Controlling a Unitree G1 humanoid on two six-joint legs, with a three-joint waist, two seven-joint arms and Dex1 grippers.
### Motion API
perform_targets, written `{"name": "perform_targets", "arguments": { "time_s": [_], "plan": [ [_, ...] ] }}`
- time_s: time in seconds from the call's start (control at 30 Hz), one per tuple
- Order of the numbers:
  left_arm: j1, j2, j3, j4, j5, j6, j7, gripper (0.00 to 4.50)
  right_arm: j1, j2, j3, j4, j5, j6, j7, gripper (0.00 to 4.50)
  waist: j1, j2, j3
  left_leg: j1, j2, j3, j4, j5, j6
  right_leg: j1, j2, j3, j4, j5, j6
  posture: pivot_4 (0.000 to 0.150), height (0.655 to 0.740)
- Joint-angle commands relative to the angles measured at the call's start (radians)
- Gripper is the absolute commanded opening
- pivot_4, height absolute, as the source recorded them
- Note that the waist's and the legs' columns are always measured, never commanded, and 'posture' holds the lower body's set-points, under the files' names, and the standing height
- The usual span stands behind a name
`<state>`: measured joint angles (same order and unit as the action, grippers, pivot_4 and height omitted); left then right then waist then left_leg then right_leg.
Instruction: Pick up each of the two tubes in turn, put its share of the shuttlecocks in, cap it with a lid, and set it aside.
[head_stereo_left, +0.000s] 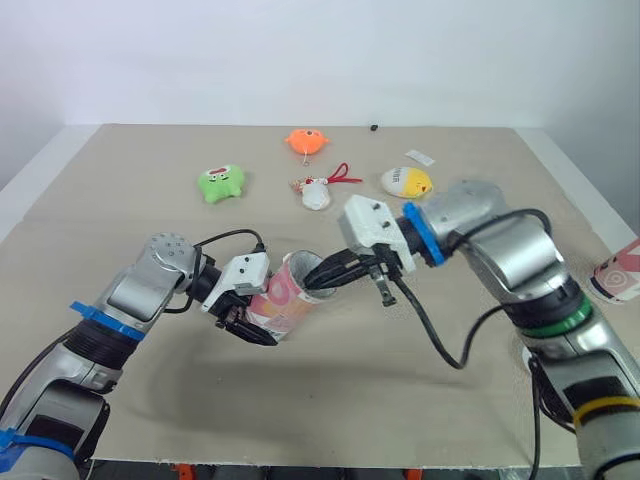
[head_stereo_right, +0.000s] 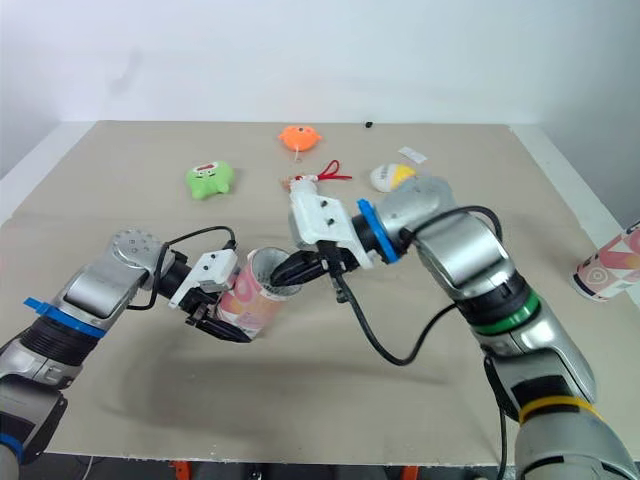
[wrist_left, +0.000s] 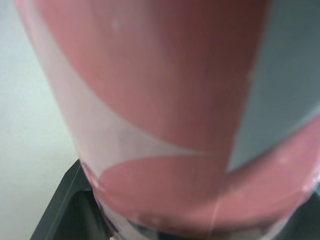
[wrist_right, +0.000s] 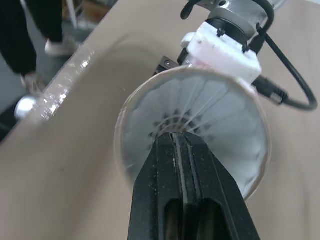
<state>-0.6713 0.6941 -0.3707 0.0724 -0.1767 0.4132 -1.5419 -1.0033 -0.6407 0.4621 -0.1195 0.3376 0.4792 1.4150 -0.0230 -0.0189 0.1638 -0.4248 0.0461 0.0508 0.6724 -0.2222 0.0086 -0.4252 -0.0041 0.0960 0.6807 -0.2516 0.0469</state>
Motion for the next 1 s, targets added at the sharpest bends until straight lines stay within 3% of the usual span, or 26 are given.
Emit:
{"name": "perform_targets", "arguments": {
  "time_s": [0.03,0.3,0.43,0.57,0.77,0.83,1.0],
  "plan": [
    [-0.009,-0.002,-0.001,0.001,0.004,-0.003,0.009,2.88,-0.063,0.033,0.054,0.043,-0.044,-0.067,0.100,0.04,0.000,0.000,0.000,0.000,0.000,0.000,0.000,0.000,0.000,0.000,0.000,0.000,0.000,0.000,0.000,0.150,0.7323],
    [-0.002,-0.008,0.003,-0.003,0.003,0.001,0.022,2.88,-0.122,0.154,0.179,0.191,-0.136,-0.138,0.194,0.04,0.000,0.000,0.000,0.000,0.000,0.000,0.000,0.000,0.000,0.000,-0.001,-0.001,0.000,0.002,-0.002,0.150,0.7323],
    [0.010,-0.007,0.006,-0.019,-0.003,0.011,0.030,2.88,-0.167,0.255,0.165,0.282,-0.144,-0.110,0.162,0.04,0.000,0.000,0.000,0.001,0.001,0.000,0.000,0.000,0.000,0.000,0.000,-0.001,0.001,0.001,-0.003,0.150,0.7323],
    [0.020,-0.003,0.013,-0.027,-0.002,0.015,0.029,2.88,-0.163,0.268,0.125,0.282,-0.123,-0.077,0.173,0.04,-0.001,0.000,-0.001,0.001,0.001,0.000,0.000,0.000,0.000,0.000,0.001,-0.002,0.001,0.003,-0.007,0.150,0.7323],
    [0.019,-0.010,0.016,-0.024,-0.004,0.004,0.030,2.88,-0.156,0.153,0.026,0.219,-0.016,0.008,0.199,0.04,0.001,0.000,0.000,0.000,0.001,-0.001,0.000,0.000,0.000,0.000,0.001,-0.003,0.001,0.003,-0.007,0.150,0.7323],
    [0.016,-0.022,0.024,-0.019,-0.010,-0.007,0.034,2.88,-0.156,0.064,-0.012,0.168,0.099,0.052,0.199,0.04,0.003,0.000,0.000,-0.001,0.000,-0.002,0.000,0.000,0.000,0.000,-0.001,-0.003,0.001,0.003,-0.006,0.150,0.7323],
    [0.018,-0.074,0.047,-0.010,-0.045,-0.049,0.041,2.88,-0.120,-0.141,-0.115,0.131,0.162,0.003,0.199,0.04,0.003,-0.001,0.000,-0.003,-0.005,-0.002,0.000,0.000,0.000,0.000,-0.009,-0.004,0.000,0.001,-0.002,0.150,0.7323]
  ]
}}
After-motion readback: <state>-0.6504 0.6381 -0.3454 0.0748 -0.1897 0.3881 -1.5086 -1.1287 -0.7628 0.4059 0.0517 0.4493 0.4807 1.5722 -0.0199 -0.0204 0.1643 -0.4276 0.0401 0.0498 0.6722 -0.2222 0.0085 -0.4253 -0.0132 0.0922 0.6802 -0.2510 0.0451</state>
